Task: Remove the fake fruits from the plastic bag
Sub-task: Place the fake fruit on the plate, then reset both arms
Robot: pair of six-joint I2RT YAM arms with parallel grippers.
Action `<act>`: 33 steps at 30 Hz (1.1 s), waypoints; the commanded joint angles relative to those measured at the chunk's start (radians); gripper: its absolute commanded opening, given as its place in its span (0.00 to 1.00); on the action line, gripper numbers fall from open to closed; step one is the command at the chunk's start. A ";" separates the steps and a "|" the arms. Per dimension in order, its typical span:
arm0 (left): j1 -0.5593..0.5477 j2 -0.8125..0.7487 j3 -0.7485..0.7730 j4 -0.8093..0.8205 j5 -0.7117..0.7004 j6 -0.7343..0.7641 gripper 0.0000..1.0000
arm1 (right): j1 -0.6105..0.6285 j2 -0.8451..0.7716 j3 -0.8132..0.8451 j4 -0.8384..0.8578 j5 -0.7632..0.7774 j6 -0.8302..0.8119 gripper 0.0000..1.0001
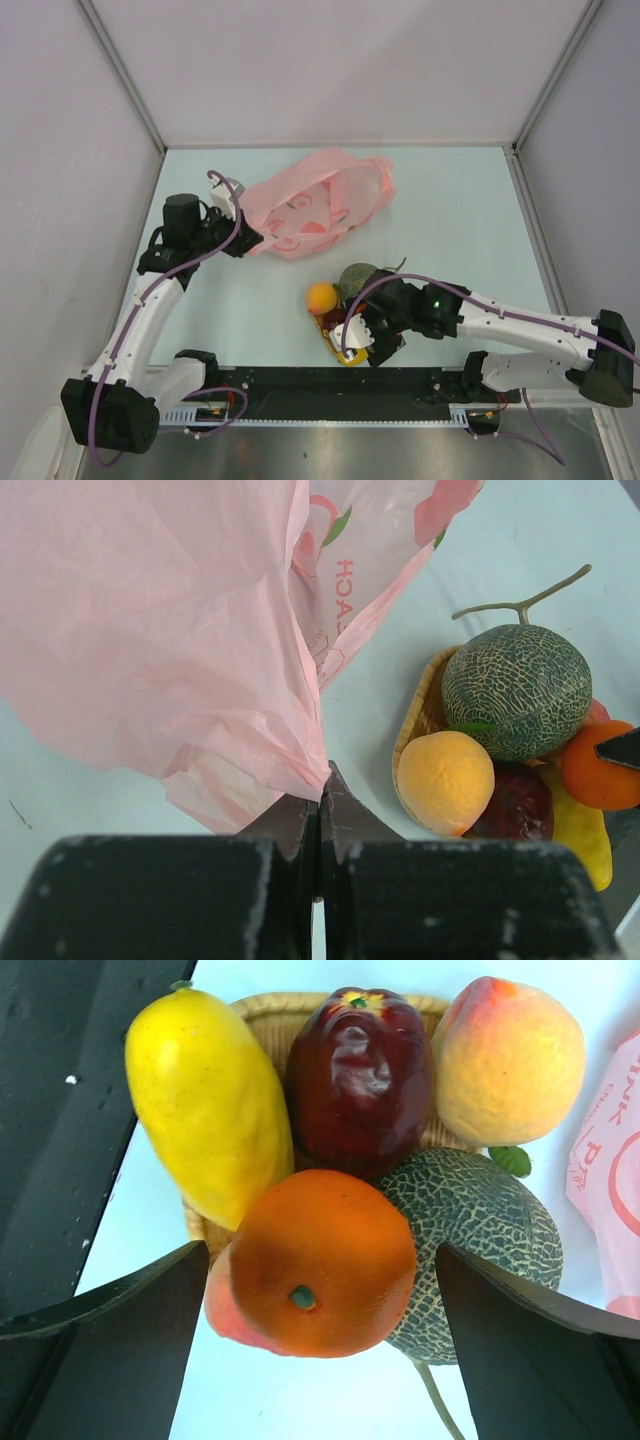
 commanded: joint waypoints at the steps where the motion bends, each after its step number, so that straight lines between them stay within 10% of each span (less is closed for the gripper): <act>1: 0.008 -0.012 0.004 0.023 0.029 -0.014 0.00 | 0.033 -0.026 0.076 -0.053 0.013 -0.005 1.00; 12: 0.008 0.008 0.030 0.020 0.042 -0.027 0.00 | 0.089 -0.168 0.087 0.124 0.329 0.047 1.00; 20: 0.005 0.014 0.122 -0.048 0.039 -0.001 0.01 | -0.488 -0.170 0.138 0.290 0.277 0.403 1.00; 23: 0.007 0.015 0.186 -0.075 0.007 0.045 0.46 | -0.800 -0.093 0.188 0.240 0.165 0.576 1.00; 25: 0.007 0.019 0.218 -0.077 -0.026 0.044 1.00 | -0.940 -0.052 0.201 0.229 0.070 0.681 1.00; 33: 0.011 -0.032 0.338 -0.100 -0.249 0.061 1.00 | -1.254 -0.023 0.221 0.137 0.058 0.940 1.00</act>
